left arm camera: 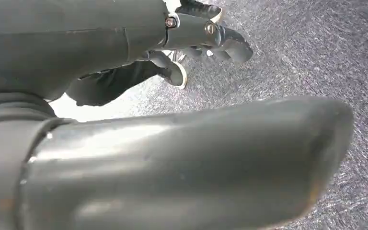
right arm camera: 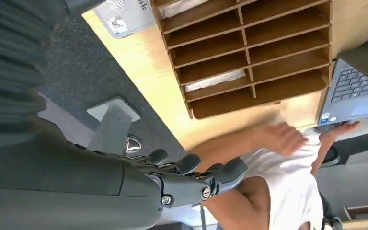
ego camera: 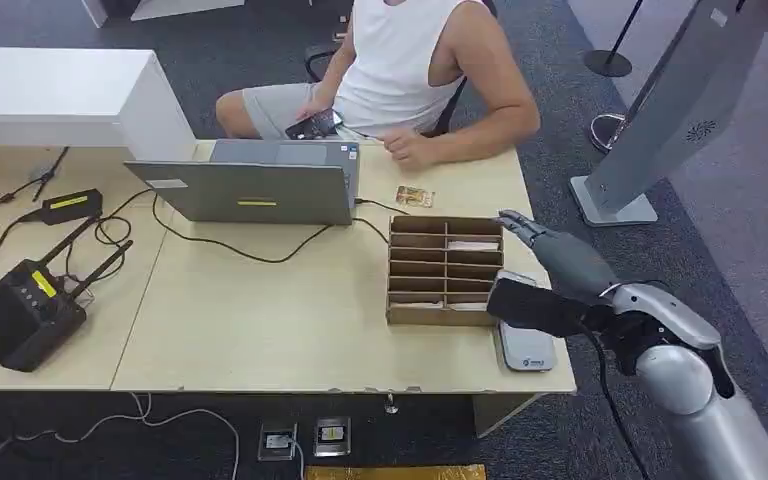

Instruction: Pass the card to the sensor for recognition and then transmit it.

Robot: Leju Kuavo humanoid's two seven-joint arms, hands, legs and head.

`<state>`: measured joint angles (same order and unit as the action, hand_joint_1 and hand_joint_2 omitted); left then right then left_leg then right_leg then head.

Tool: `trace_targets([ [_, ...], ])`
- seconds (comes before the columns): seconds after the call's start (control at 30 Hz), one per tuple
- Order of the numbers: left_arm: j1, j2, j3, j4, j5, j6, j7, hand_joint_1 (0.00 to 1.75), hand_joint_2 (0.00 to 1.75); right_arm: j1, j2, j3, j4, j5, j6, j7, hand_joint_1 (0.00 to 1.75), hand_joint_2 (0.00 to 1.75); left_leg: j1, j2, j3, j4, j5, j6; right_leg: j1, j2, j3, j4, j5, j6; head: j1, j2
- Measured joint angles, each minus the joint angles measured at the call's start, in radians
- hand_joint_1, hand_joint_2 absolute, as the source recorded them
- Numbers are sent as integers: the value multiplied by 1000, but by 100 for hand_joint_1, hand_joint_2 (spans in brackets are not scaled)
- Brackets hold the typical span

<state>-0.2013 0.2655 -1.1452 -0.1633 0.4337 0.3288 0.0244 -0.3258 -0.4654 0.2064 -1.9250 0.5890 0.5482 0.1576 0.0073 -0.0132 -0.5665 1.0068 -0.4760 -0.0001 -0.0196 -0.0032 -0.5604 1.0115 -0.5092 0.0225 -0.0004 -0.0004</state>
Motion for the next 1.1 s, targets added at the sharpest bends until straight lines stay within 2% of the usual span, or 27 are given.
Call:
trace_targets([
  [0.17, 0, 0, 0, 0, 3, -1, 1, 0, 0, 44, 19, 5, -49, 102, -16, 21, 0, 175, 0, 0, 0, 0, 0, 0, 0, 0, 0, 0, 0, 0, 0, 0],
  [0.27, 0, -3, -1, 0, 13, 2, 8, 0, 0, 72, 43, 35, -69, 279, -97, 37, 0, 175, 0, 0, 0, 0, 0, 0, 0, 0, 0, 0, 0, 0, 0, 0],
  [0.33, -1, -5, -1, 0, 20, 4, 15, 0, 0, 95, 60, 56, -73, 377, -190, 48, 0, 175, 0, 0, 0, 0, 0, 0, 0, 0, 0, 0, 0, 0, 0, 0],
  [0.43, 0, -9, -1, 0, 23, 6, 21, 0, 0, 132, 86, 81, -72, 453, -300, 51, 0, 175, 1, 0, 0, 0, 0, 0, 1, 0, 0, 0, -1, -1, 0, 0],
  [0.53, 0, -11, -1, 0, 30, 8, 22, 0, 0, 164, 109, 106, -63, 495, -378, 53, 0, 175, 1, 0, 0, 0, 0, 0, 1, 0, 0, 0, -1, -1, 0, 0],
  [0.7, 0, -15, -2, 0, 32, 13, 22, 0, 0, 189, 132, 153, -33, 544, -440, 69, 0, 175, 1, 0, 0, 0, -1, -1, 1, 0, 0, 0, -1, -1, 0, 0],
  [1.1, 0, -19, -2, 0, 41, 23, 32, 0, 0, 206, 154, 233, 41, 537, -502, 110, 0, 175, 1, 0, 0, 0, -1, -1, 1, 0, 0, 0, -1, -1, 0, 0],
])
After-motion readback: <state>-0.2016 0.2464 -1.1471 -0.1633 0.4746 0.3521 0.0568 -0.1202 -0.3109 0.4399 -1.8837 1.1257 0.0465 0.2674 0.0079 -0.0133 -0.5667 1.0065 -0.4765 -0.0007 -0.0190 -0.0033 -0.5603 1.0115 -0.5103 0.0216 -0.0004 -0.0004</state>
